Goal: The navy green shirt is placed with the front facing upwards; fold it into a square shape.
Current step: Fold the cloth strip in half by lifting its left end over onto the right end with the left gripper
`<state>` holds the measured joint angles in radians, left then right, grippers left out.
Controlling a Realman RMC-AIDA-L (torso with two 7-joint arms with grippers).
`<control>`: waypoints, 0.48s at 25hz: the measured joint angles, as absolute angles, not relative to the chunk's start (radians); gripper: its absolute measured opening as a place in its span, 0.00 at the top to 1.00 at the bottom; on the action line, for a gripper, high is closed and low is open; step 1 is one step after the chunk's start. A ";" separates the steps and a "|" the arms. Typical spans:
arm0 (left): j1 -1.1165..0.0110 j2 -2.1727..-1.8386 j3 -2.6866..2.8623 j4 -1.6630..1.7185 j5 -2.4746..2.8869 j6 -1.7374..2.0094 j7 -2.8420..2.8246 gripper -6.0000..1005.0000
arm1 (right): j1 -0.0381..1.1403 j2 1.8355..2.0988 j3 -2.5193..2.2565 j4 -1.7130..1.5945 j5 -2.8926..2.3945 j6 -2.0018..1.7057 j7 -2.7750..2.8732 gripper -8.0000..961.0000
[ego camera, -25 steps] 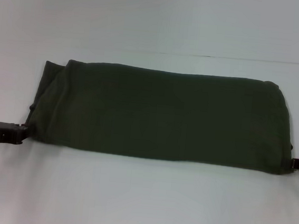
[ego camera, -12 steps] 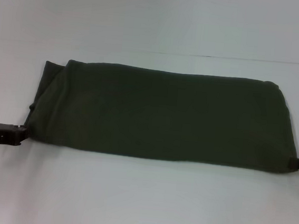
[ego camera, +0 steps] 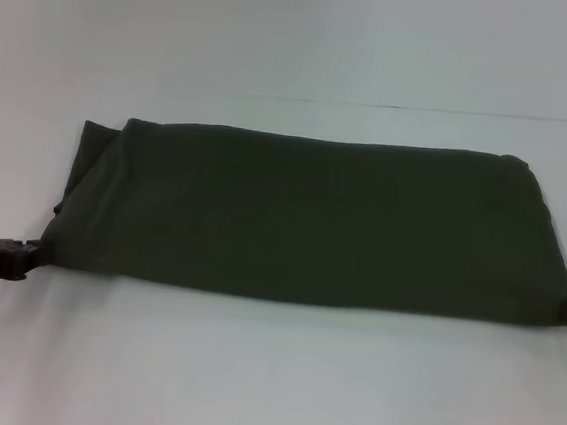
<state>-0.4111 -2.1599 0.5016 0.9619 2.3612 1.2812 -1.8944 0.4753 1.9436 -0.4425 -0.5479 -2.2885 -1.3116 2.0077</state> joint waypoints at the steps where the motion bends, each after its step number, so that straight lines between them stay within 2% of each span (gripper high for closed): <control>1: -0.411 -2.160 0.502 0.962 2.361 1.281 -1.894 0.97 | 0.475 1.944 -0.442 -0.548 -2.288 -1.312 2.007 0.91; 7: -0.412 -2.158 0.502 0.965 2.358 1.309 -1.894 0.97 | 0.476 1.947 -0.442 -0.553 -2.286 -1.315 2.006 0.88; 12: -0.408 -2.157 0.500 0.986 2.355 1.329 -1.907 0.97 | 0.470 1.936 -0.434 -0.565 -2.245 -1.376 1.970 0.85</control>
